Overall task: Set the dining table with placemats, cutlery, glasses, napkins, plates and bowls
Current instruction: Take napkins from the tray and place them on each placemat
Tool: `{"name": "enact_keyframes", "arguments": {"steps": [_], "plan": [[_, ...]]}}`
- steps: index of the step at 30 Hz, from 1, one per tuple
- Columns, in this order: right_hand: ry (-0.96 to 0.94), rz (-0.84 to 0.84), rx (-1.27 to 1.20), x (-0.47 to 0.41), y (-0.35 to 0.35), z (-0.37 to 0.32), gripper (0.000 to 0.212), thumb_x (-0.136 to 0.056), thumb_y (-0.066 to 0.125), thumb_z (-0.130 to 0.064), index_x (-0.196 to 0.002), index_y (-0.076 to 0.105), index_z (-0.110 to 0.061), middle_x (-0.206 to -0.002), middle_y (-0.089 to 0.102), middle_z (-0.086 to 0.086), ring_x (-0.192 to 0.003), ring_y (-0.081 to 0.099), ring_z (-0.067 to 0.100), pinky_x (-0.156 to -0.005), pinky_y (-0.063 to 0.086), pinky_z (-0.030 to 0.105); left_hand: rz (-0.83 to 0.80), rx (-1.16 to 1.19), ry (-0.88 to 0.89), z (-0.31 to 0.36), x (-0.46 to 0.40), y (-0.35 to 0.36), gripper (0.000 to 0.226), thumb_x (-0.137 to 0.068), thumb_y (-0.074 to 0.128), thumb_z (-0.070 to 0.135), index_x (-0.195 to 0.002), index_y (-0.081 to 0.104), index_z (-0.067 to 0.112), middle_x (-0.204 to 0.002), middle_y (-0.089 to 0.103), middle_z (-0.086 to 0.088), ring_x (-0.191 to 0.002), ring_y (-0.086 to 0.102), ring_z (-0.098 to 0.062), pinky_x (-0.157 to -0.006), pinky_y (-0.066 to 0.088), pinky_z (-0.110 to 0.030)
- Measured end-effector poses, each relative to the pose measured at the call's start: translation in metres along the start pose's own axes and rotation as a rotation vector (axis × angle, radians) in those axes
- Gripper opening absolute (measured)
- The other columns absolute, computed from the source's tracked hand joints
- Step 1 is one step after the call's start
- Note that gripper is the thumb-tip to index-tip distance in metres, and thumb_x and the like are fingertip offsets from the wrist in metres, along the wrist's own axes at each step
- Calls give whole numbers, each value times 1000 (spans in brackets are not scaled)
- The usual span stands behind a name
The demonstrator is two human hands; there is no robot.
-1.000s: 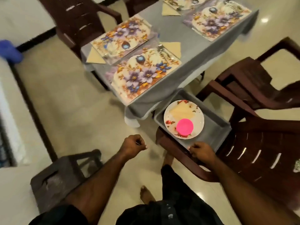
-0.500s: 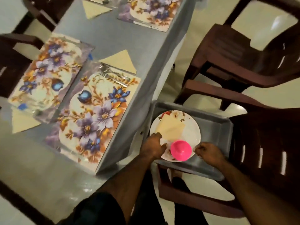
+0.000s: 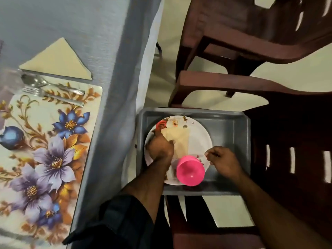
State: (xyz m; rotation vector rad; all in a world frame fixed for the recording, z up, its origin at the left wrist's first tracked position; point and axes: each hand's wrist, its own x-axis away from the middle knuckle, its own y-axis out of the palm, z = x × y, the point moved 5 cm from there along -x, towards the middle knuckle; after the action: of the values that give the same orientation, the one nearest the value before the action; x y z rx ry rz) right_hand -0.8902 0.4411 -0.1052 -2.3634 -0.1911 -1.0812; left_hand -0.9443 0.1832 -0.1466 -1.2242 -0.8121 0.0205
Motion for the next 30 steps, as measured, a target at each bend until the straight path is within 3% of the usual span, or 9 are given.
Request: {"name": "enact_keyframes", "arguments": {"steps": [2, 5, 9, 13, 16, 18, 21, 25, 30], "plan": [[4, 2, 24, 5, -7, -2, 8, -93, 77, -26, -86, 75, -22, -80, 75, -6, -78, 72, 19, -82, 61, 44, -62, 38, 2, 2, 2, -1, 45, -78, 82, 49, -113, 71, 24, -109, 75, -2, -101, 71, -29, -90, 58, -41], [-12, 24, 1, 9, -18, -8, 10, -91, 77, -28, -87, 75, -19, -82, 76, -5, -79, 73, 20, -84, 61, 46, -140, 265, 33, 7, 9, -18, 20, -76, 78, 33, -92, 69, 23, -100, 75, -1, -97, 70, -30, -89, 59, -38], [-40, 17, -163, 29, -32, -48, 14, -88, 83, -29, -96, 76, -20, -88, 77, 0, -82, 74, 24, -82, 62, 46, -301, 773, 28, 18, 41, -84, 43, -85, 82, 10, -125, 68, 17, -115, 74, -1, -106, 71, -25, -95, 59, -40], [-119, -117, -356, 79, -36, -144, 55, -83, 86, -41, -129, 60, -29, -115, 69, -7, -102, 69, 12, -78, 57, 35, -428, 1033, 51, 5, 102, -178, 51, -77, 89, 10, -122, 66, 16, -117, 77, -11, -103, 75, -32, -90, 62, -56], [-161, -298, -544, 118, -26, -206, 50, -87, 84, -23, -131, 61, -22, -118, 73, -1, -97, 72, 14, -82, 60, 37, -532, 1140, 157, -15, 150, -236, 50, -82, 86, 5, -128, 69, 11, -118, 78, -11, -110, 74, -33, -92, 62, -53], [-185, -396, -556, 142, -12, -236, 40, -85, 83, -10, -122, 68, -12, -113, 76, 12, -90, 73, 20, -79, 60, 38, -519, 1120, 173, -41, 174, -267, 41, -86, 83, 6, -126, 72, 10, -116, 78, -12, -109, 74, -33, -88, 63, -46], [-206, -408, -505, 162, 14, -254, 30, -81, 83, 0, -108, 72, -10, -106, 73, 13, -87, 71, 22, -68, 59, 33, -439, 1104, 135, -91, 188, -293, 32, -86, 83, 6, -117, 74, 11, -112, 80, -9, -102, 76, -27, -83, 63, -36], [-187, -410, -496, 193, 63, -262, 26, -82, 82, 0, -105, 72, -8, -103, 74, 14, -94, 71, 29, -75, 59, 38, -299, 999, 108, -171, 194, -316, 42, -79, 91, 12, -117, 75, 17, -109, 79, 5, -102, 74, -14, -86, 60, -25], [-173, -457, -364, 225, 147, -293, 39, -82, 84, -1, -117, 69, -7, -106, 76, 15, -93, 75, 32, -67, 61, 38, -150, 1040, 128, -269, 175, -340, 44, -73, 95, 15, -111, 73, 16, -105, 80, -2, -99, 75, -23, -84, 61, -38]]}}
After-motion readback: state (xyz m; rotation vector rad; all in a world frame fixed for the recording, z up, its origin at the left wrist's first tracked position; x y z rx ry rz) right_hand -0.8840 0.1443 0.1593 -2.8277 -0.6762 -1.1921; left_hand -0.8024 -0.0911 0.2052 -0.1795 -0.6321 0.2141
